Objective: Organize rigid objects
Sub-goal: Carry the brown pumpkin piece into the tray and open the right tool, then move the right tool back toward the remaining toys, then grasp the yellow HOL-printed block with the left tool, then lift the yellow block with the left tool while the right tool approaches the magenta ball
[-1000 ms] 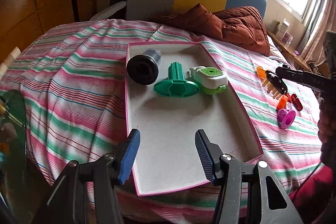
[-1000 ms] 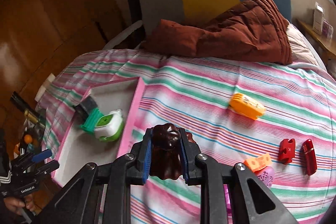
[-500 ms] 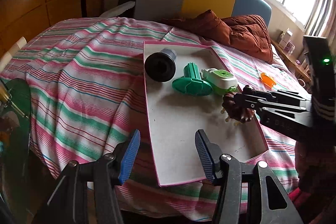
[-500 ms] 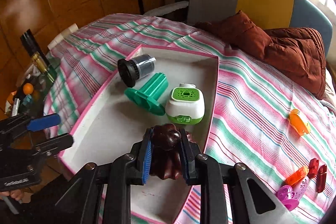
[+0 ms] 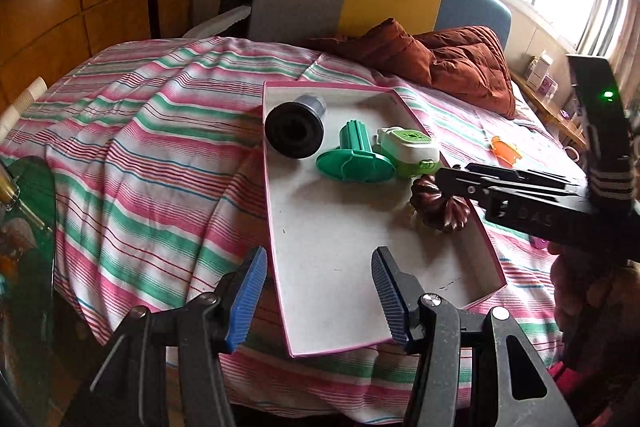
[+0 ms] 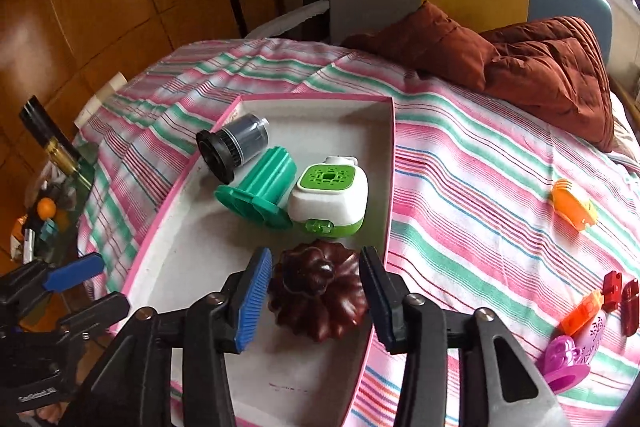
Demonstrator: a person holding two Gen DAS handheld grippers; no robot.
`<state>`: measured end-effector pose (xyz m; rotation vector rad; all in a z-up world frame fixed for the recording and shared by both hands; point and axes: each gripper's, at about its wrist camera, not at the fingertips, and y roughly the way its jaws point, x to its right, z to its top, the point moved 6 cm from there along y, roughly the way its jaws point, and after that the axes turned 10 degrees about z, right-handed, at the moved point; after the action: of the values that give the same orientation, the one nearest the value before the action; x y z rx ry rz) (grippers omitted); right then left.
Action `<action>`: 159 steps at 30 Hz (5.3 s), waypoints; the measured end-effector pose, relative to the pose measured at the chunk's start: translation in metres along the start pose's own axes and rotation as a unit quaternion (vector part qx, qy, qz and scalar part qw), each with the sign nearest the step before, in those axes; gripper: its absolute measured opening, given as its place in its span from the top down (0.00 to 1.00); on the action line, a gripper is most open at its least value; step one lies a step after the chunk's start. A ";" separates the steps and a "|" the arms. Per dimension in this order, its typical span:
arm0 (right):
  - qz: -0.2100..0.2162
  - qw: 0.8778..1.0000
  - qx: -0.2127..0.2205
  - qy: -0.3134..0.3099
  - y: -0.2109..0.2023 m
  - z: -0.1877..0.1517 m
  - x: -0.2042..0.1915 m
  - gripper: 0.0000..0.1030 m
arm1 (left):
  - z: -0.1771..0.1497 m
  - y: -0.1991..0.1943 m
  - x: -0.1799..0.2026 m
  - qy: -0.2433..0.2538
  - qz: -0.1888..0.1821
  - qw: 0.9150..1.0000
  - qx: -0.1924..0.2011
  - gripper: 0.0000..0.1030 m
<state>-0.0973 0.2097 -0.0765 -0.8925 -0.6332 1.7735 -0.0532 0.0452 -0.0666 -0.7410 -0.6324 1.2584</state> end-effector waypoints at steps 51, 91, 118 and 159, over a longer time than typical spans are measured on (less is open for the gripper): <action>-0.209 0.921 0.144 0.296 -0.163 -0.060 0.251 0.37 | 0.018 -0.023 0.033 0.070 0.038 0.996 0.040 0.36; -0.141 0.831 0.233 0.485 -0.208 -0.106 0.298 0.37 | 0.095 0.069 0.298 0.233 -0.085 0.968 -0.029 0.24; -0.081 0.828 0.231 0.504 -0.197 -0.105 0.299 0.36 | 0.110 0.174 0.376 0.241 -0.098 0.963 -0.065 0.26; -0.079 0.824 0.159 0.538 -0.163 -0.123 0.309 0.36 | -0.032 0.066 0.290 0.250 -0.123 0.960 0.004 0.31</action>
<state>0.0241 0.5580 -0.1110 -1.3484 0.3216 0.9180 -0.0102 0.3338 -0.1321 -0.9023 -0.2908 0.7996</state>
